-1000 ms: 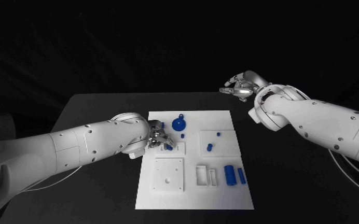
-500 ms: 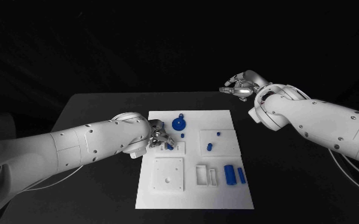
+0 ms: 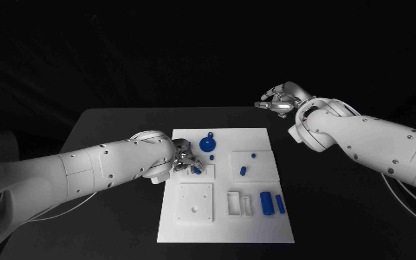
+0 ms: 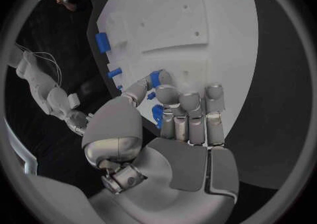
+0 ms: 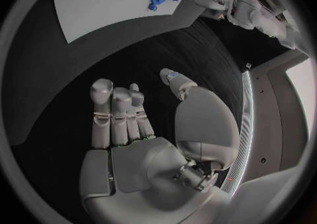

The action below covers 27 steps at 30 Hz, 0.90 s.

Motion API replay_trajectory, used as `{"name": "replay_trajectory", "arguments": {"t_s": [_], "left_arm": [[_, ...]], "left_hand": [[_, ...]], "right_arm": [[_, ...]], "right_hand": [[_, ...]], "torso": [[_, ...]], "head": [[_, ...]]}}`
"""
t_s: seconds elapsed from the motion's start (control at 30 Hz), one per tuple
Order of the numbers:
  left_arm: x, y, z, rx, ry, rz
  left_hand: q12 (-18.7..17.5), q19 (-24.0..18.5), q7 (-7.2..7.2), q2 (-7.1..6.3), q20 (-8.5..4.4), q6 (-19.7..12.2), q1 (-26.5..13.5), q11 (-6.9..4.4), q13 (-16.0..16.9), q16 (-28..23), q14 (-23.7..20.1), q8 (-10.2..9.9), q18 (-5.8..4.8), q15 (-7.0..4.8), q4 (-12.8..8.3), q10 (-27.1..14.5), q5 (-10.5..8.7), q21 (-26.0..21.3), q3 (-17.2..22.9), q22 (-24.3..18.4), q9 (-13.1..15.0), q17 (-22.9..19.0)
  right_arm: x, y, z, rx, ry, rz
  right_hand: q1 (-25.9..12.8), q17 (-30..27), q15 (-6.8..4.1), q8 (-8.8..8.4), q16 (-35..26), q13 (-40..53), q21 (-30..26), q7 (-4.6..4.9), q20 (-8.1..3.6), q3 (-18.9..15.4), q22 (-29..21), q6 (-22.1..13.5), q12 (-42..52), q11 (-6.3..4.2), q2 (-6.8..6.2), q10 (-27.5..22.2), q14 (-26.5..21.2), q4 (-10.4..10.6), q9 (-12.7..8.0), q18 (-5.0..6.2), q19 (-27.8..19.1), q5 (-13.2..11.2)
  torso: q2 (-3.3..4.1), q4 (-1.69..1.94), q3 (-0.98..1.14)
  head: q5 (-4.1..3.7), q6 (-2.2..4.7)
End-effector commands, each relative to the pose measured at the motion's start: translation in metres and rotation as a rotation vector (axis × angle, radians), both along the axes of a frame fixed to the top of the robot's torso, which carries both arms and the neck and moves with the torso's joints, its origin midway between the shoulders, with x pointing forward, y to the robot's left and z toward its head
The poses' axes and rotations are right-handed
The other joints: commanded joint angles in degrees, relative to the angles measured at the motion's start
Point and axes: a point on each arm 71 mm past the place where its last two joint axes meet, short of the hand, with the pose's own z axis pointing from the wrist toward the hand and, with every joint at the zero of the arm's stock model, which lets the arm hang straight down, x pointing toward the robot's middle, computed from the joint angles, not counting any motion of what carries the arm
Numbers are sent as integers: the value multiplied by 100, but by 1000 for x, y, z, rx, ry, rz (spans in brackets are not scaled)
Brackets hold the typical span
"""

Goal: Assemble the parts on the task board

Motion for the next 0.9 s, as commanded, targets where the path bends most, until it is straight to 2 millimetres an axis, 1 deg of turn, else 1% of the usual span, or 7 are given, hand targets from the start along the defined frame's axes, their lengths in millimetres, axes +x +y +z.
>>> {"name": "replay_trajectory", "arguments": {"t_s": [0.03,0.23,0.57,0.9], "left_arm": [[0,-1,1,2,-6,-6],[-1,-1,0,16,2,-14],[-1,-1,-1,23,13,-21],[-2,-2,-1,27,11,-27]], "left_hand": [[-23,28,0,386,-793,28,431,-36,6,3,39,-33,-36,-19,-513,-23,28,23,484,90,10,-7],[-24,32,-3,399,-795,31,440,-40,7,6,43,-33,-36,-17,-529,-24,54,25,489,90,14,-7],[-23,35,-6,408,-796,33,450,-44,8,11,48,-32,-36,-11,-551,-23,89,27,495,90,20,-7],[-24,37,-7,411,-795,34,447,-44,8,12,49,-31,-38,-9,-554,-23,98,27,494,90,22,-7]], "right_arm": [[0,1,0,-5,2,16],[0,1,0,-5,2,16],[0,1,0,-5,3,16],[0,1,0,-5,3,16]], "right_hand": [[-72,-8,-4,27,3,-7,-27,47,-24,-25,94,-20,33,10,-4,-43,-28,12,-4,577,32,22],[-73,-8,-4,27,4,-9,-27,47,-25,-27,94,-20,34,10,-4,-43,-28,15,-4,577,32,26],[-75,-8,-4,27,4,-11,-27,47,-25,-30,94,-20,36,10,-5,-44,-27,20,-4,577,33,30],[-77,-8,-4,27,5,-14,-27,47,-26,-33,94,-20,39,9,-5,-44,-27,26,-4,577,33,34]], "torso": [[-1,3,1],[1,4,-2],[0,1,0],[1,2,-1]], "head": [[-3,0],[-7,-5],[-10,-16],[-9,-13]]}}
